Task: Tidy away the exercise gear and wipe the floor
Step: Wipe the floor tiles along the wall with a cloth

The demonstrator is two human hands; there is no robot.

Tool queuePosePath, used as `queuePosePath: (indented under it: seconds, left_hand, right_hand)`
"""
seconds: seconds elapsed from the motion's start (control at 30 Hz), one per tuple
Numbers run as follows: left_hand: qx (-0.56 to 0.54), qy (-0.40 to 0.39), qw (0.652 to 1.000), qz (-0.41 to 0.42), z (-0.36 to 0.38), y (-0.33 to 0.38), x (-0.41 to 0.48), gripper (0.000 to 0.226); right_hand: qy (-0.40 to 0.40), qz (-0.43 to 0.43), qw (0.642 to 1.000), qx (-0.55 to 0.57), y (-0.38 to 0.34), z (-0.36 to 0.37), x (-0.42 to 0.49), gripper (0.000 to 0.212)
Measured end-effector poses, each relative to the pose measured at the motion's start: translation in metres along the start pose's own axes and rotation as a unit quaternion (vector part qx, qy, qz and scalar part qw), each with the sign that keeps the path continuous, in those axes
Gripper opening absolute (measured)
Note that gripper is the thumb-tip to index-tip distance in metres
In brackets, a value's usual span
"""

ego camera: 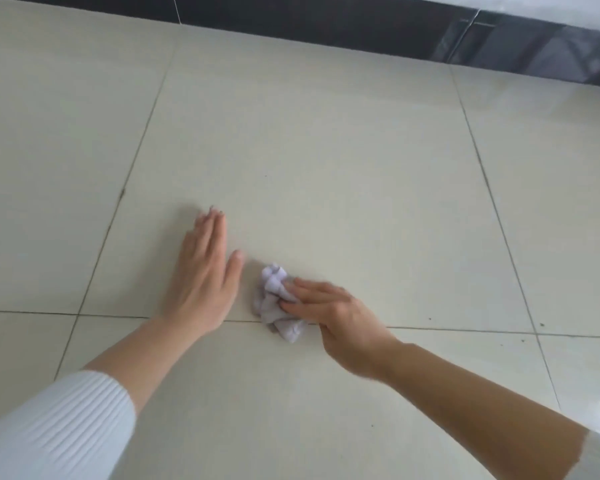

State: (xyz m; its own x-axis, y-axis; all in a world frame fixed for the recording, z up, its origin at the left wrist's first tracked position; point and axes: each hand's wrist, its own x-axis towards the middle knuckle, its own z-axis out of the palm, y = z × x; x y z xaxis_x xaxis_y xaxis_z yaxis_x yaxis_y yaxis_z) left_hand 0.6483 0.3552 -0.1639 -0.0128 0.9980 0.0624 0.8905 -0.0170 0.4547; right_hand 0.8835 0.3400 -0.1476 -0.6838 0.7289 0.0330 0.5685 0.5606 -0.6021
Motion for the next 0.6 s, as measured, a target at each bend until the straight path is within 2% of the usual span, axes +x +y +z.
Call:
queuePosePath:
  seconds: [0.07,0.1,0.13,0.2,0.27,0.33,0.4,0.47,0.6]
  left_hand:
    - [0.080,0.002,0.997,-0.017,-0.011,-0.034,-0.024,0.071]
    - [0.100,0.000,0.994,-0.035,-0.015,-0.044,-0.032,0.071]
    - [0.107,0.001,0.993,-0.049,-0.018,-0.050,-0.036,0.071]
    - [0.104,0.009,0.993,-0.054,-0.019,-0.052,-0.038,0.071]
    - [0.113,0.013,0.993,-0.042,-0.018,-0.051,-0.037,0.070]
    - [0.120,0.013,0.992,-0.036,-0.017,-0.052,-0.035,0.068]
    - [0.117,0.012,0.992,-0.040,-0.017,-0.052,-0.035,0.067]
    - [0.111,0.014,0.993,-0.043,-0.017,-0.052,-0.035,0.066]
    - [0.102,0.022,0.994,-0.038,-0.020,-0.046,-0.035,0.064]
  right_hand:
    - [-0.020,-0.052,0.997,-0.044,-0.002,0.000,-0.017,0.073]
    - [0.001,-0.061,0.997,-0.054,0.006,-0.004,-0.016,0.068]
    - [0.041,-0.027,0.998,-0.040,0.018,-0.014,-0.011,0.057]
    - [0.108,0.092,0.988,-0.063,0.049,-0.040,0.005,0.034]
    - [0.143,0.240,0.957,-0.080,0.086,-0.063,0.022,0.051]
    - [0.185,0.366,0.909,-0.082,0.108,-0.080,0.041,0.066]
    - [0.212,0.418,0.880,-0.077,0.110,-0.083,0.061,0.065]
    - [0.229,0.424,0.874,-0.061,0.099,-0.076,0.075,0.064]
    - [0.191,0.299,0.934,-0.039,0.053,-0.042,0.057,0.068]
